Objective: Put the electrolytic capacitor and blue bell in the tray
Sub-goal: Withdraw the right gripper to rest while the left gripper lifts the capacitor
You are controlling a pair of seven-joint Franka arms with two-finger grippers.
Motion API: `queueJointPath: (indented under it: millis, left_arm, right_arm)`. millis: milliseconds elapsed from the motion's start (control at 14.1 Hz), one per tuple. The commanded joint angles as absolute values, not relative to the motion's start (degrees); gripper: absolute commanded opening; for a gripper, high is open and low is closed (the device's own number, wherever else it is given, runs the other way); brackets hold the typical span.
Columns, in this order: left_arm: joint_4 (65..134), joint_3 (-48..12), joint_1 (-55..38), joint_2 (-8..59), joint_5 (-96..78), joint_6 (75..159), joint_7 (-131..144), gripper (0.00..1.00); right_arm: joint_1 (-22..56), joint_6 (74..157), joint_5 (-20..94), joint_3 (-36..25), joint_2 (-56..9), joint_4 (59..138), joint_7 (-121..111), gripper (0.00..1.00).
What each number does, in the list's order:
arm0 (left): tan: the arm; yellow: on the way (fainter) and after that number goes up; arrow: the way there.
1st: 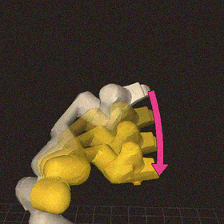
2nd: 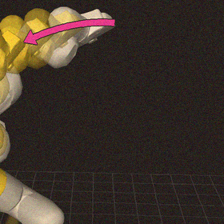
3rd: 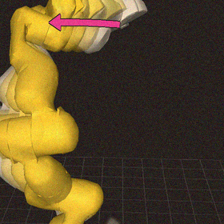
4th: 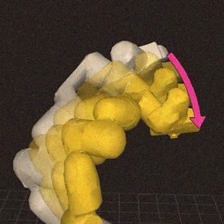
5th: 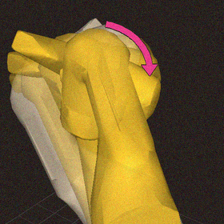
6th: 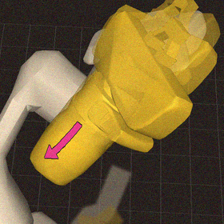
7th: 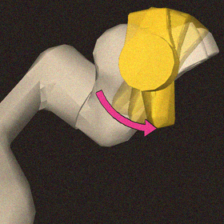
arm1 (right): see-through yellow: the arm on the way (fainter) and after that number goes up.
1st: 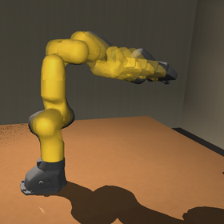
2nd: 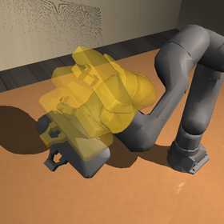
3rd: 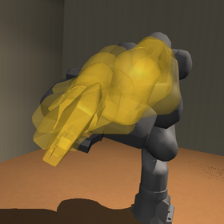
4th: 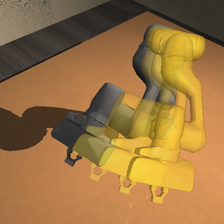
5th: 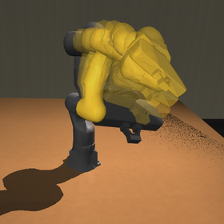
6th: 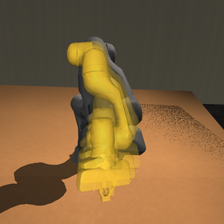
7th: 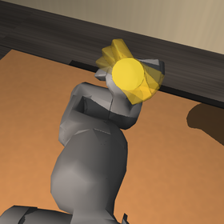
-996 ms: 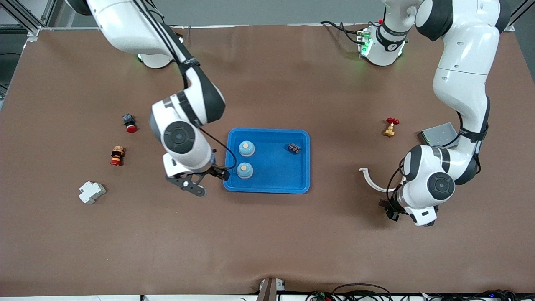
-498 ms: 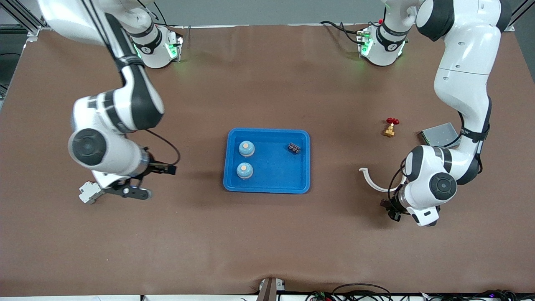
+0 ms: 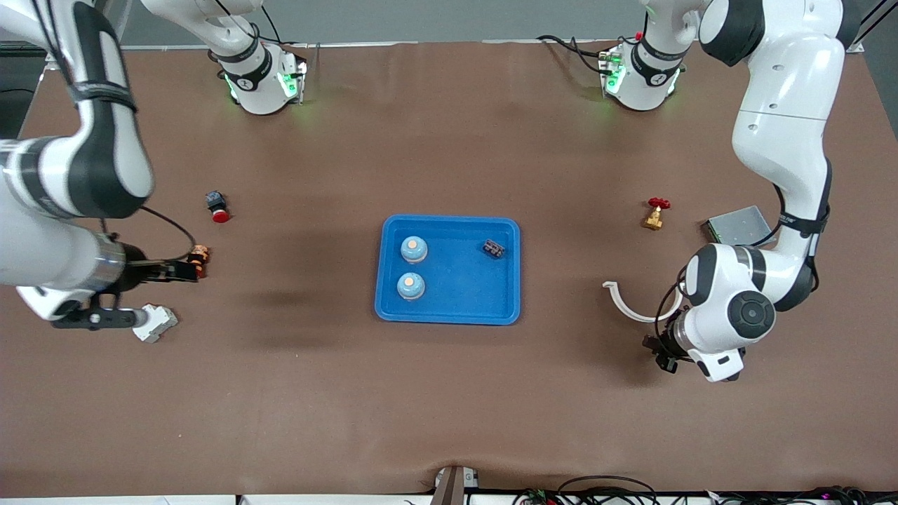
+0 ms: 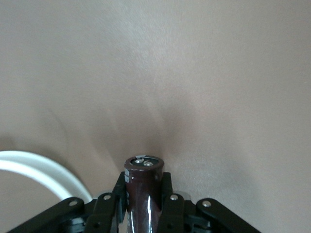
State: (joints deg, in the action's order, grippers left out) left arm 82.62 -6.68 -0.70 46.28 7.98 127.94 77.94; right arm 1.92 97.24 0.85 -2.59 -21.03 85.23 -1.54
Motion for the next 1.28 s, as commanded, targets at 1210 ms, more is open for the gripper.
queueJointPath:
  millis: [1210]
  left_arm:
    - [78.5, -13.5, -13.0, 36.4, 1.5, 114.4, 95.9, 0.0]
  right_arm:
    - [-1.6, 90.8, 0.2, -1.1, -2.8, 87.2, -3.2, 1.0]
